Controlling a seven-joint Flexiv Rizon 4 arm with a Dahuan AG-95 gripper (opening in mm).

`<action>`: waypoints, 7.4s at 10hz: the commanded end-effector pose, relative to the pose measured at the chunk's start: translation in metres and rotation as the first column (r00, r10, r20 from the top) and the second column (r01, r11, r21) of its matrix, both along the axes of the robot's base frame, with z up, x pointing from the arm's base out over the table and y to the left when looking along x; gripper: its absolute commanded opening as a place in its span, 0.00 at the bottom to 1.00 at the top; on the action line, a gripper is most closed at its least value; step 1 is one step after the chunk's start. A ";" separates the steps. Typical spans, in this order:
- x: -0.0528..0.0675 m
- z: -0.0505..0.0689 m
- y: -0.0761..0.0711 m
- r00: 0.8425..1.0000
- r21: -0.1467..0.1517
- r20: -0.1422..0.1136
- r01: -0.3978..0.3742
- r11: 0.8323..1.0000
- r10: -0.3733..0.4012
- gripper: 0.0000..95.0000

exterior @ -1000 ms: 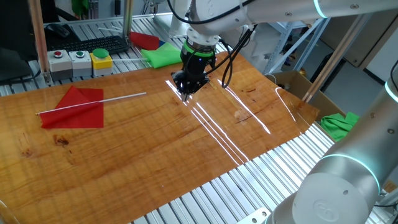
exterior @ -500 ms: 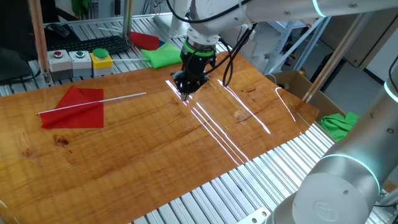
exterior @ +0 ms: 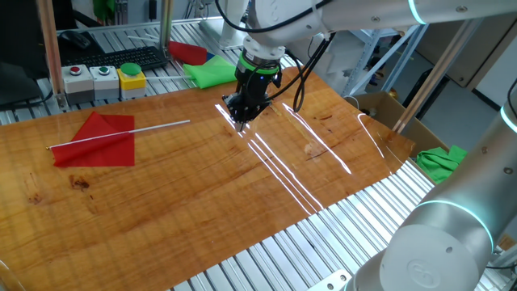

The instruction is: Wave the flag

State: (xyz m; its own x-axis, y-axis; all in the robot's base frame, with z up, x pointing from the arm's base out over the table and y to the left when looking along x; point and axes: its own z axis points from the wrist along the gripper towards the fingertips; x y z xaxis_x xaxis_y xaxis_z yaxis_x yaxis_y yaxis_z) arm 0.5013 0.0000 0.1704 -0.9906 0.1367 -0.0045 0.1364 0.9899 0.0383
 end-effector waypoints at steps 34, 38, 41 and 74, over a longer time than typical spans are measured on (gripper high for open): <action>-0.001 0.000 0.000 0.989 0.015 -0.013 0.145 0.989 -0.144 0.00; -0.001 0.000 0.000 0.985 0.019 -0.017 0.172 0.985 -0.171 0.00; -0.001 0.000 0.000 0.987 0.005 -0.019 0.160 0.987 -0.160 0.00; -0.001 0.000 0.000 0.971 -0.027 0.007 0.240 0.970 -0.240 0.00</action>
